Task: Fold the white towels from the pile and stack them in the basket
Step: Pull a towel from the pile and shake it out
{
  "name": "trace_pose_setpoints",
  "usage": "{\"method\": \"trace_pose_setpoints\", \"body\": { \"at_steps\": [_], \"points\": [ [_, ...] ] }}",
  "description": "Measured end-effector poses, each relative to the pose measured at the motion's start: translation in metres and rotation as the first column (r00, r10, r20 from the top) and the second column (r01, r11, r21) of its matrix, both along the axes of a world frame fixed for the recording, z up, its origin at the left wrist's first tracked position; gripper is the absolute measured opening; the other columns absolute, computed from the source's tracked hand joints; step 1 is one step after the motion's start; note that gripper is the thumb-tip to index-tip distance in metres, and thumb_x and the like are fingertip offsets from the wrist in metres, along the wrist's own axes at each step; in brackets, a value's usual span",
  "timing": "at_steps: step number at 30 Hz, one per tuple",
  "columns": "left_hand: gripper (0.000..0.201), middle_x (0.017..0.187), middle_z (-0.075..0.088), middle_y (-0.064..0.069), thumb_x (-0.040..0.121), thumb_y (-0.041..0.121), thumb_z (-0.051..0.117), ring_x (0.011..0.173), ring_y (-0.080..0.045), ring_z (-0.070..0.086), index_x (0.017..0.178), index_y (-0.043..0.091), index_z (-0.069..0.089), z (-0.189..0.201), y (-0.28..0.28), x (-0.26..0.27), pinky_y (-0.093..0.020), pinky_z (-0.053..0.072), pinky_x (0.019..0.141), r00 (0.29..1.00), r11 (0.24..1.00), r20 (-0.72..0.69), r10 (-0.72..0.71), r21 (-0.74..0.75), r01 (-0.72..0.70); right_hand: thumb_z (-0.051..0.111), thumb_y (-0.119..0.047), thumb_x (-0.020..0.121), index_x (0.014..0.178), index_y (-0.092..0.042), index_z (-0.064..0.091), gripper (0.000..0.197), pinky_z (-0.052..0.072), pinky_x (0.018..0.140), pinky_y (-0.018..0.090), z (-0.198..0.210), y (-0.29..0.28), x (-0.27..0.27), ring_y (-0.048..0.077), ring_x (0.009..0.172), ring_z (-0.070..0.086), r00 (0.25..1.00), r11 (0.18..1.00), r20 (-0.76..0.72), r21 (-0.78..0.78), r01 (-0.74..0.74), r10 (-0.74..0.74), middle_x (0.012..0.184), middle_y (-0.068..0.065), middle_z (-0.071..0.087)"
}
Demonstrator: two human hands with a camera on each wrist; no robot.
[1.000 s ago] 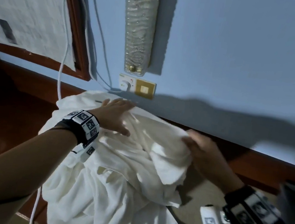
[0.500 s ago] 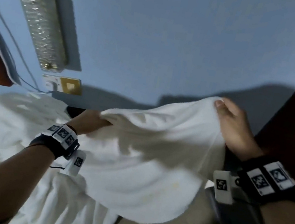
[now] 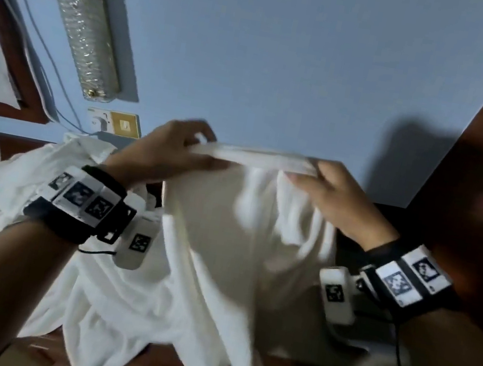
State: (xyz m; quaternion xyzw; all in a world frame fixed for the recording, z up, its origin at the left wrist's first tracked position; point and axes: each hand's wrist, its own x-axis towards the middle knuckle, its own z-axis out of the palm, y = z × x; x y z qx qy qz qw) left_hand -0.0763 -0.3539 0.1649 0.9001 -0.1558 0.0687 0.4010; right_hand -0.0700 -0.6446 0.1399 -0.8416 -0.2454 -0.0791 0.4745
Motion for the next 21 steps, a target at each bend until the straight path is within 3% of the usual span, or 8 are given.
{"method": "trace_pose_setpoints", "body": {
  "at_steps": [4, 7, 10, 13, 15, 17, 19, 21],
  "points": [
    [0.028, 0.078, 0.076, 0.009, 0.088, 0.052, 0.076, 0.066, 0.003, 0.067, 0.088, 0.024, 0.077, -0.071, -0.003, -0.011, -0.016, 0.05, 0.062, 0.969, 0.993, -0.237, -0.075, 0.071, 0.094, 0.064, -0.017, 0.099, 0.09, -0.02, 0.076, 0.015, 0.05, 0.075, 0.025, 0.023, -0.004, -0.012, 0.005, 0.078, 0.066, 0.999, 0.95, -0.022, 0.311, 0.039, -0.034, 0.08, -0.01, 0.074],
    [0.02, 0.077, 0.073, 0.015, 0.099, 0.039, 0.068, 0.067, 0.008, 0.064, 0.092, 0.022, 0.074, -0.14, 0.002, -0.021, -0.013, 0.048, 0.063, 0.932, 0.967, -0.35, -0.098, 0.189, 0.172, 0.063, -0.032, 0.099, 0.079, -0.019, 0.069, 0.025, 0.043, 0.065, 0.029, 0.034, -0.011, -0.003, 0.012, 0.068, 0.058, 0.96, 0.851, -0.07, 0.449, 0.274, -0.273, 0.071, -0.005, 0.063],
    [0.022, 0.086, 0.071, -0.001, 0.103, 0.034, 0.061, 0.073, -0.016, 0.067, 0.098, 0.014, 0.07, -0.169, 0.031, -0.014, -0.029, 0.054, 0.065, 0.926, 0.985, -0.34, 0.165, 0.018, -0.17, 0.063, -0.037, 0.1, 0.084, -0.019, 0.072, 0.026, 0.048, 0.07, 0.025, 0.024, -0.025, 0.008, 0.005, 0.07, 0.064, 0.936, 0.882, -0.085, 0.315, 0.349, -0.34, 0.079, -0.005, 0.071],
    [0.021, 0.086, 0.069, -0.012, 0.106, 0.031, 0.054, 0.075, -0.026, 0.061, 0.096, 0.016, 0.066, -0.143, 0.07, 0.001, -0.03, 0.047, 0.054, 0.882, 0.841, -0.311, 0.354, -0.305, -0.446, 0.073, -0.041, 0.091, 0.092, -0.012, 0.068, 0.029, 0.051, 0.075, 0.027, 0.002, -0.029, 0.016, 0.018, 0.085, 0.068, 0.926, 0.93, -0.088, -0.062, 0.361, -0.366, 0.092, 0.006, 0.074],
    [0.027, 0.096, 0.068, -0.009, 0.091, 0.035, 0.065, 0.088, -0.028, 0.067, 0.109, 0.015, 0.066, -0.11, 0.079, 0.001, -0.037, 0.056, 0.067, 0.923, 0.853, -0.257, 0.288, -0.369, -0.369, 0.084, -0.022, 0.085, 0.104, -0.02, 0.063, 0.028, 0.043, 0.073, 0.012, -0.008, -0.023, 0.008, 0.017, 0.098, 0.063, 0.933, 0.928, -0.156, -0.244, 0.281, -0.323, 0.105, 0.001, 0.066],
    [0.047, 0.101, 0.063, -0.008, 0.085, 0.016, 0.071, 0.086, -0.013, 0.068, 0.13, 0.011, 0.056, -0.079, 0.067, -0.01, -0.027, 0.057, 0.07, 0.975, 0.886, -0.208, 0.076, -0.435, -0.162, 0.086, -0.01, 0.079, 0.117, -0.027, 0.062, 0.048, 0.042, 0.079, 0.014, -0.012, -0.011, 0.002, 0.017, 0.112, 0.061, 0.964, 0.947, -0.171, -0.283, 0.15, -0.204, 0.118, -0.004, 0.063],
    [0.063, 0.101, 0.059, -0.005, 0.092, 0.001, 0.072, 0.077, 0.004, 0.062, 0.145, 0.021, 0.045, -0.053, 0.037, -0.026, -0.012, 0.052, 0.071, 0.98, 0.923, -0.142, -0.138, -0.376, 0.076, 0.08, 0.0, 0.08, 0.121, -0.024, 0.063, 0.05, 0.045, 0.08, 0.015, -0.006, 0.013, -0.015, 0.01, 0.102, 0.063, 0.98, 0.989, -0.198, -0.142, -0.034, 0.005, 0.112, -0.006, 0.065],
    [0.08, 0.113, 0.063, 0.013, 0.086, 0.021, 0.085, 0.093, 0.014, 0.061, 0.149, 0.039, 0.04, -0.042, 0.004, -0.036, -0.01, 0.049, 0.082, 0.956, 0.951, -0.13, -0.262, -0.207, 0.232, 0.073, 0.011, 0.084, 0.124, -0.013, 0.063, 0.047, 0.047, 0.08, 0.016, 0.009, 0.04, -0.028, 0.006, 0.091, 0.062, 0.958, 0.98, -0.206, 0.067, -0.189, 0.199, 0.103, -0.003, 0.067]
  ]
}}
